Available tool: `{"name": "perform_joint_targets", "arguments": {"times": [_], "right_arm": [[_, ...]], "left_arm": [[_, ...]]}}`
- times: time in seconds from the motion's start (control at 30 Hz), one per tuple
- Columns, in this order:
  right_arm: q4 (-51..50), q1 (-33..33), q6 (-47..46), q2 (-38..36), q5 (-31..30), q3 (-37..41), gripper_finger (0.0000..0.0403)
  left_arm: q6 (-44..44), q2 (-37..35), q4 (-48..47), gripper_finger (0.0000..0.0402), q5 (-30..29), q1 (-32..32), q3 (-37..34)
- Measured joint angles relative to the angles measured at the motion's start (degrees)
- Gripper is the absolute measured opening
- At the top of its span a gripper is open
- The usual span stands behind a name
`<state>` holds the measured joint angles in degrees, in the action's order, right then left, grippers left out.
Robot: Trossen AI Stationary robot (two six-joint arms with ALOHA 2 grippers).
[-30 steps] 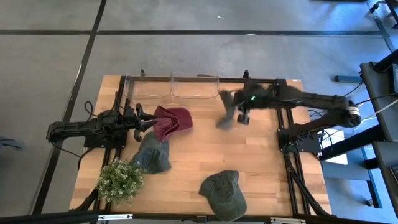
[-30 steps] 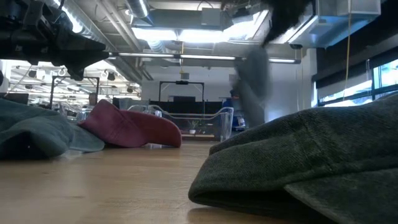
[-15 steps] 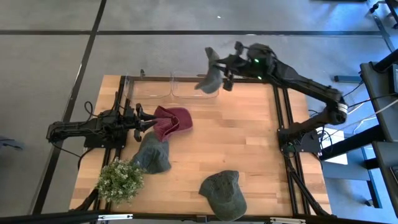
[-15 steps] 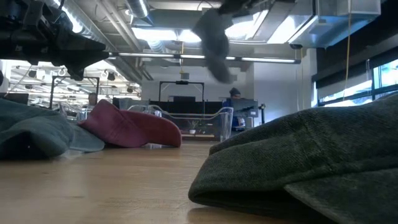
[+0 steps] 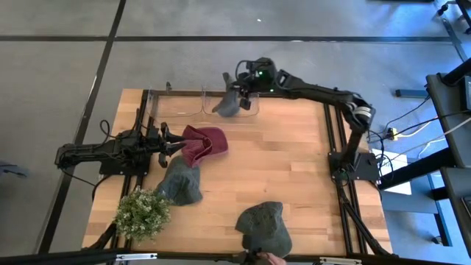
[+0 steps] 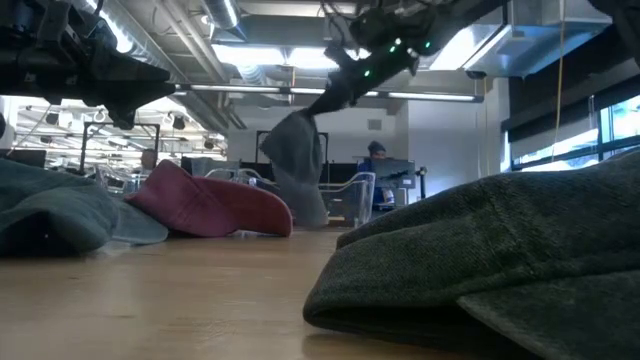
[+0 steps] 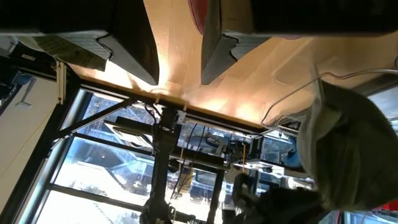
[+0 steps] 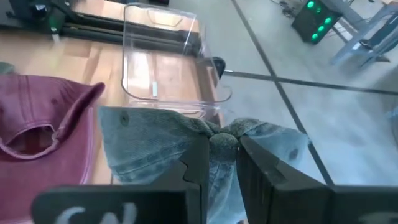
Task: Pick and place caps into container
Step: Put the top right blue cap into the right transparent container, then put the bottom blue cap into the right transparent container
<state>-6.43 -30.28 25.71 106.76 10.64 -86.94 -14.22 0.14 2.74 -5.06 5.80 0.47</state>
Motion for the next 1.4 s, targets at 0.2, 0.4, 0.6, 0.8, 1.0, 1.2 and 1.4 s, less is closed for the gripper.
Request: {"name": "perform_joint_targets", "arguments": {"times": [0.2, 0.4, 0.6, 0.8, 1.0, 1.2, 1.4], "right_arm": [[7.1, 0.1, -2.5, 3.3, 4.4, 0.0, 0.0062], [14.1, 0.1, -4.5, 5.6, 5.1, 0.0, 0.0062], [14.5, 0.1, -4.3, 7.3, 5.1, 0.0, 0.0103], [15.0, 0.5, -3.6, 7.4, 5.1, 0.0, 0.0169], [15.9, 0.6, -4.4, 7.1, 4.3, 0.0, 0.0235], [15.6, 2.0, -10.8, 3.7, 3.4, -2.0, 0.027], [2.6, 5.4, -12.1, -1.2, 3.6, -4.5, 0.0272]], "left_arm": [[0.0, 0.0, -0.2, 0.0116, 0.0, 0.0, 0.0], [0.0, 0.2, -1.3, 0.0116, 0.0, 0.0, 0.0], [0.0, 0.2, -1.3, 0.0116, 0.0, 0.0, 0.0], [0.0, 0.2, -1.3, 0.0116, 0.0, 0.0, 0.0], [0.0, 0.2, -1.3, 0.0116, 0.0, 0.0, 0.0], [0.0, 0.2, -1.3, 0.0116, 0.0, 0.0, 0.0], [0.0, 0.2, -0.8, 0.0116, 0.0, 0.0, 0.0]]}}
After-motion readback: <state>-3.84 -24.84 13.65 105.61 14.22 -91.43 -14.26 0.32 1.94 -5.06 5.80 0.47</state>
